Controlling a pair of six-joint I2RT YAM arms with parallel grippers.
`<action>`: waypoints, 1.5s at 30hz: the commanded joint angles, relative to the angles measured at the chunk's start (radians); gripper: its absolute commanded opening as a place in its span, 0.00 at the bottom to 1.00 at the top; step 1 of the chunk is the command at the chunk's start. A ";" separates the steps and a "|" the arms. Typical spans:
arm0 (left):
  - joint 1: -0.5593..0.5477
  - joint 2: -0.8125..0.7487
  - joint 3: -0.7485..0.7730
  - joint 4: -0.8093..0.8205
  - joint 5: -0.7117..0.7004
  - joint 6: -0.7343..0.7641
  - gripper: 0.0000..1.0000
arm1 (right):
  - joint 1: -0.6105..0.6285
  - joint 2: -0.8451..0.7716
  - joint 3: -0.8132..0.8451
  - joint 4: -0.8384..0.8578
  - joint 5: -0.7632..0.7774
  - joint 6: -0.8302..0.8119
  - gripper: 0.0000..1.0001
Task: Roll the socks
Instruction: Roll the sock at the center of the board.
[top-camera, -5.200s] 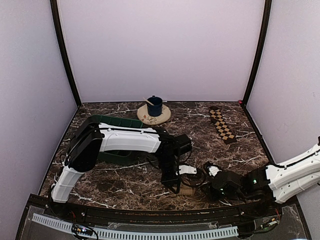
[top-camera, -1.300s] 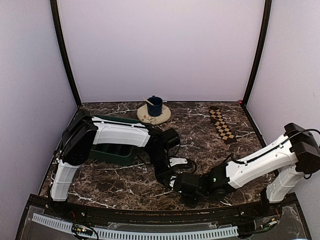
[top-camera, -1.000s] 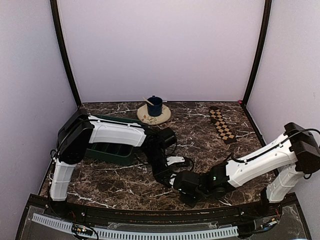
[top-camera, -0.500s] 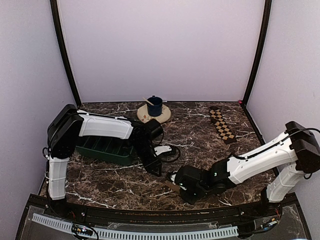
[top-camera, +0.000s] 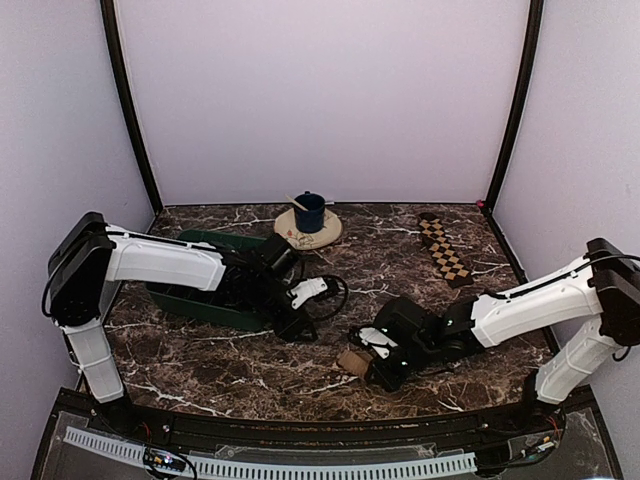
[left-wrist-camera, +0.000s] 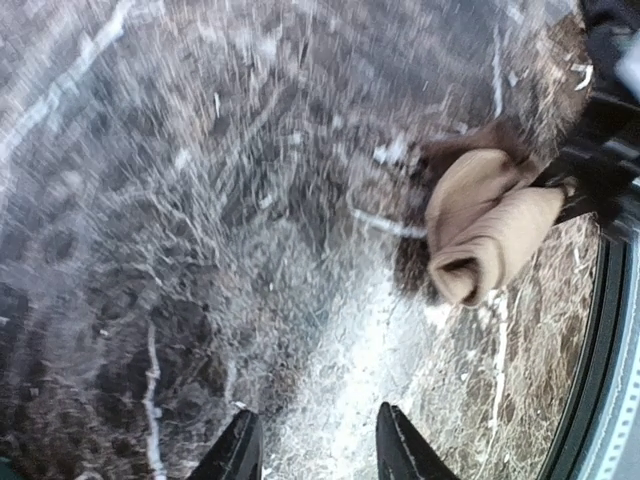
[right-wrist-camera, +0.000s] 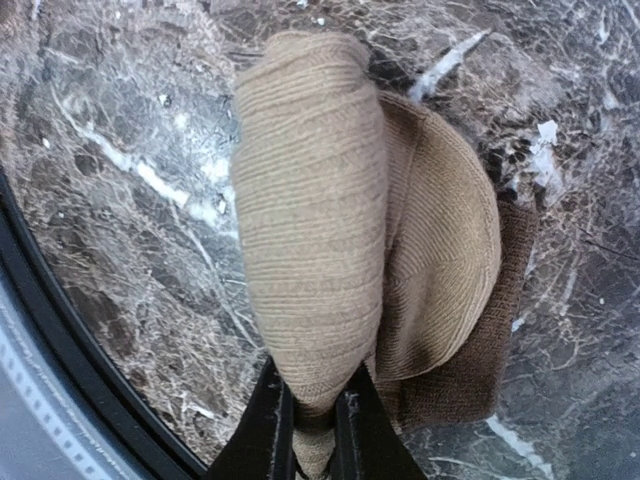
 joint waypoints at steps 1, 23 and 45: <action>-0.034 -0.108 -0.093 0.207 -0.035 -0.008 0.41 | -0.062 -0.011 -0.044 0.035 -0.171 0.047 0.03; -0.309 -0.095 -0.265 0.556 -0.387 0.335 0.45 | -0.223 0.015 -0.123 0.224 -0.534 0.178 0.00; -0.427 -0.010 -0.285 0.658 -0.437 0.588 0.45 | -0.258 0.019 -0.136 0.234 -0.578 0.182 0.00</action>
